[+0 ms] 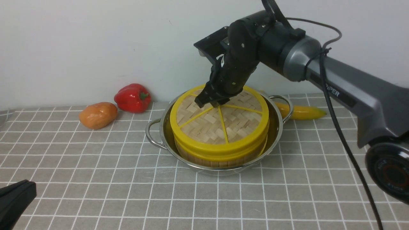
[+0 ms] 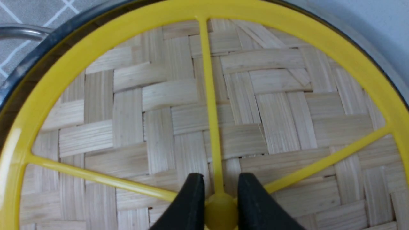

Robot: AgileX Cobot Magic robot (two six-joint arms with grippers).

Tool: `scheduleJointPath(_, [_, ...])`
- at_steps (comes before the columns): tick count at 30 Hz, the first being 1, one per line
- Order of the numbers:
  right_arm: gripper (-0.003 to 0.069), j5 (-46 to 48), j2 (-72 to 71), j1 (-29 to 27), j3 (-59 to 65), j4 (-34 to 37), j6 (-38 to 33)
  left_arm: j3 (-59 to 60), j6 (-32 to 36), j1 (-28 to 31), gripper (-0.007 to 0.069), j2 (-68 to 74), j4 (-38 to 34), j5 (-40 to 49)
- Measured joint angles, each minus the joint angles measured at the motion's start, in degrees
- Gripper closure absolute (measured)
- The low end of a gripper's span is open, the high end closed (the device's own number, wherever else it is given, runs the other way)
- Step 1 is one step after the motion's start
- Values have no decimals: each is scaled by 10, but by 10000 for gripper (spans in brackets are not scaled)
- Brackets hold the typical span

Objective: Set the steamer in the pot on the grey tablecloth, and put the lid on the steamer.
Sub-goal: 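Place the bamboo steamer lid onto the steamer basket in the pot with the right gripper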

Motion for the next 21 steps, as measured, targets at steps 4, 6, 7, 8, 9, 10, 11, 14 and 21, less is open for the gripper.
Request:
scheduleJointPath(4, [513, 2, 0, 0, -1, 0, 0, 0, 0, 0, 623, 0, 0, 0])
scheduleJointPath(6, [513, 6, 0, 0, -1, 0, 2, 0, 0, 0, 623, 0, 0, 0])
scheduleJointPath(7, [513, 13, 0, -1, -1, 0, 5, 0, 0, 0, 623, 0, 0, 0])
scheduleJointPath(8, [513, 18, 0, -1, -2, 0, 8, 0, 0, 0, 623, 0, 0, 0])
scheduleJointPath(9, [513, 18, 0, -1, -2, 0, 10, 0, 0, 0, 623, 0, 0, 0])
scheduleJointPath(10, [513, 18, 0, -1, -2, -1, 12, 0, 0, 0, 623, 0, 0, 0])
scheduleJointPath(11, [513, 18, 0, -1, -2, -1, 12, 0, 0, 0, 623, 0, 0, 0])
scheduleJointPath(14, [513, 20, 0, -1, -3, -1, 13, 0, 0, 0, 623, 0, 0, 0])
scheduleJointPath(21, [513, 20, 0, -1, -3, -1, 14, 0, 0, 0, 622, 0, 0, 0])
